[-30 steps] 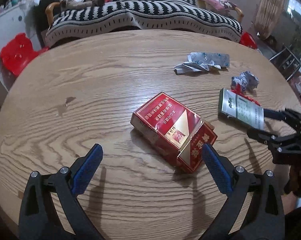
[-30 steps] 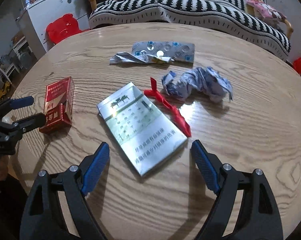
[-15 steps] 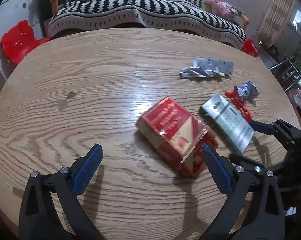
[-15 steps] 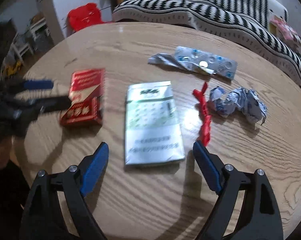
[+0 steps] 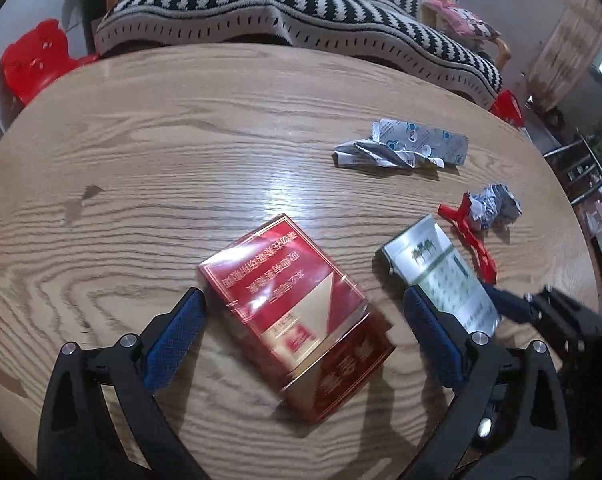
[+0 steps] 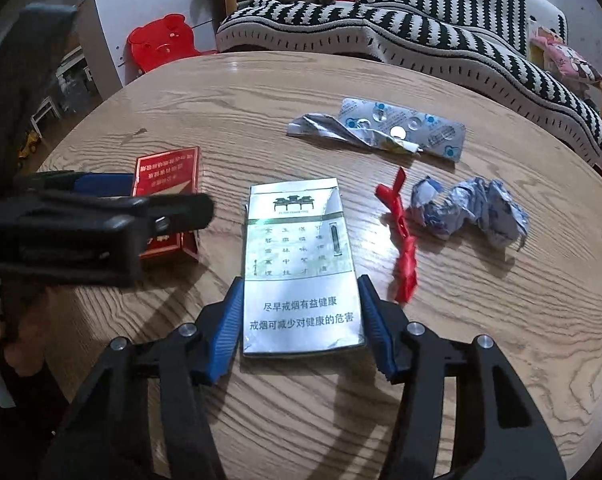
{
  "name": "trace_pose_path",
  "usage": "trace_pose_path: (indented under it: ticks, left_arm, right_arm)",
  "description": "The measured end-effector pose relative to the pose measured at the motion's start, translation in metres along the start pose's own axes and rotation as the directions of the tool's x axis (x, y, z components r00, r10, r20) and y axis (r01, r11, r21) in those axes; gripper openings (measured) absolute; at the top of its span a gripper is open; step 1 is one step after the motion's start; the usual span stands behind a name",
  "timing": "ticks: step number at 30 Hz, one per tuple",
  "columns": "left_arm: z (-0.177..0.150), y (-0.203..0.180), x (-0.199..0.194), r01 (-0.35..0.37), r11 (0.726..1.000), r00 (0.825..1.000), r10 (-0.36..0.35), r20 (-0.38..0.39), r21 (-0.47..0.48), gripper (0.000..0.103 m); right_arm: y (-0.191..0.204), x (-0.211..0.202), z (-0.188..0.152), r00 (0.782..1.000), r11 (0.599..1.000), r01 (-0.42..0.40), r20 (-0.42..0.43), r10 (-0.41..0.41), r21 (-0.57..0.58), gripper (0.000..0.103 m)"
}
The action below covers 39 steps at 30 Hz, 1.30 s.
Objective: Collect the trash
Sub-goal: 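Grasp the red cigarette box with left tool while right tool grasps the white-green pack, then carry both boxes over the black bin and open both tools to drop them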
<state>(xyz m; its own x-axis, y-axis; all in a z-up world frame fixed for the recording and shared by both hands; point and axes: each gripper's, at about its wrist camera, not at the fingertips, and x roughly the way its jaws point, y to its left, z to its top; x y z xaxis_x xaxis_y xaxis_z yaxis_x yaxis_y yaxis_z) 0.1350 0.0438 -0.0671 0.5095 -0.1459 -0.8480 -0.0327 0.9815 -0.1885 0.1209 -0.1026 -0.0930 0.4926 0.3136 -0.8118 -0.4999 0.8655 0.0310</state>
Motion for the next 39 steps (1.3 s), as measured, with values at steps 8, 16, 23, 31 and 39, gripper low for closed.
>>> trace_pose_path:
  ticks: [8, 16, 23, 31, 39]
  left_arm:
    - [-0.006, -0.005, 0.007, -0.077, 0.995, 0.997, 0.075, 0.030, 0.062, 0.095]
    - [-0.010, -0.024, -0.005, -0.074, 0.990, 0.997, 0.069, 0.045, 0.118, 0.067]
    - [-0.017, -0.034, -0.013, -0.064, 0.988, 0.997, 0.057, 0.049, 0.144, 0.065]
    - [-0.020, -0.044, -0.020, -0.065, 0.984, 0.996, 0.055, 0.064, 0.166, 0.065]
    - [-0.027, -0.093, -0.047, -0.010, 0.965, 0.992, -0.023, 0.122, 0.262, 0.065]
  right_arm:
    - [-0.017, -0.035, -0.010, 0.999, 0.998, 0.004, 0.050, -0.007, 0.055, 0.055]
    - [-0.030, -0.064, -0.025, 0.996, 0.994, 0.032, 0.074, -0.039, 0.101, 0.055]
    - [-0.040, -0.079, -0.035, 0.995, 0.990, 0.046, 0.082, -0.058, 0.136, 0.055]
    - [-0.050, -0.093, -0.043, 0.992, 0.984, 0.069, 0.092, -0.085, 0.166, 0.055]
    - [-0.082, -0.126, -0.065, 0.981, 0.960, 0.129, 0.111, -0.160, 0.248, 0.055]
